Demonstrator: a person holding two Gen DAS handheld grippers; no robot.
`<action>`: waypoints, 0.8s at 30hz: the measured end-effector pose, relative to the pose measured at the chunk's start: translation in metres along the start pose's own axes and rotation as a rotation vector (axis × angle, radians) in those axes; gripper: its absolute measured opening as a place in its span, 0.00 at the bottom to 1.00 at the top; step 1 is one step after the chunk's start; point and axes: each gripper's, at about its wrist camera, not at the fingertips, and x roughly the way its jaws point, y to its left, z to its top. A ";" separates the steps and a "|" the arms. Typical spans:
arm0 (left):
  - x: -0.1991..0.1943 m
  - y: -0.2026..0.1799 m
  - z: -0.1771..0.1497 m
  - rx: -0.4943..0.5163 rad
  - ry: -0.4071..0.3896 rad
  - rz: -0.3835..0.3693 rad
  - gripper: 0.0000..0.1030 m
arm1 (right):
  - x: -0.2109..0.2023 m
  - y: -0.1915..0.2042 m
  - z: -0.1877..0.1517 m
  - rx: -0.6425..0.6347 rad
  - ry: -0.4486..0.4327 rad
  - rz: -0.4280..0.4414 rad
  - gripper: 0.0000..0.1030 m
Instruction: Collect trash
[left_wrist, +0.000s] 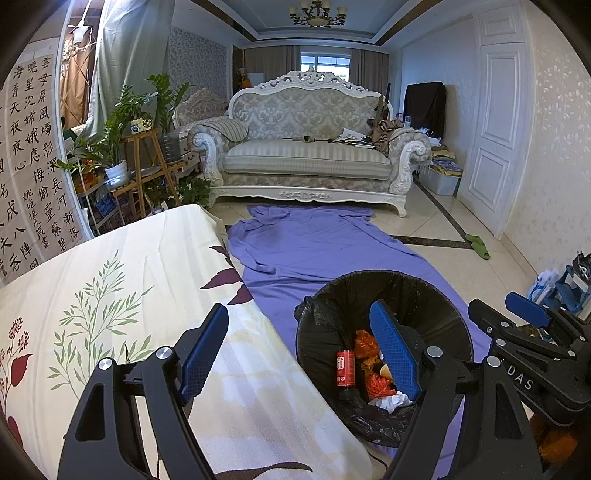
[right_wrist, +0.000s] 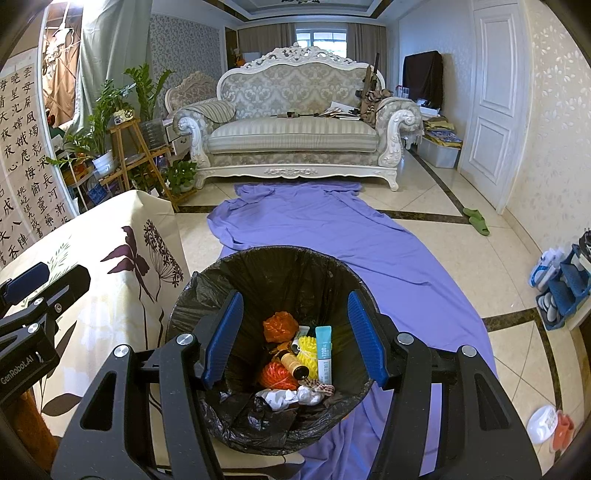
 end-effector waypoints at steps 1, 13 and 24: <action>0.001 0.000 0.000 0.000 0.000 0.001 0.74 | 0.001 0.000 0.000 0.000 0.000 0.000 0.56; -0.002 -0.001 0.000 -0.003 0.003 -0.005 0.74 | -0.003 -0.001 0.001 -0.001 0.001 -0.002 0.56; -0.002 -0.005 -0.001 -0.005 -0.006 -0.005 0.77 | -0.002 0.000 0.001 -0.002 0.001 -0.001 0.56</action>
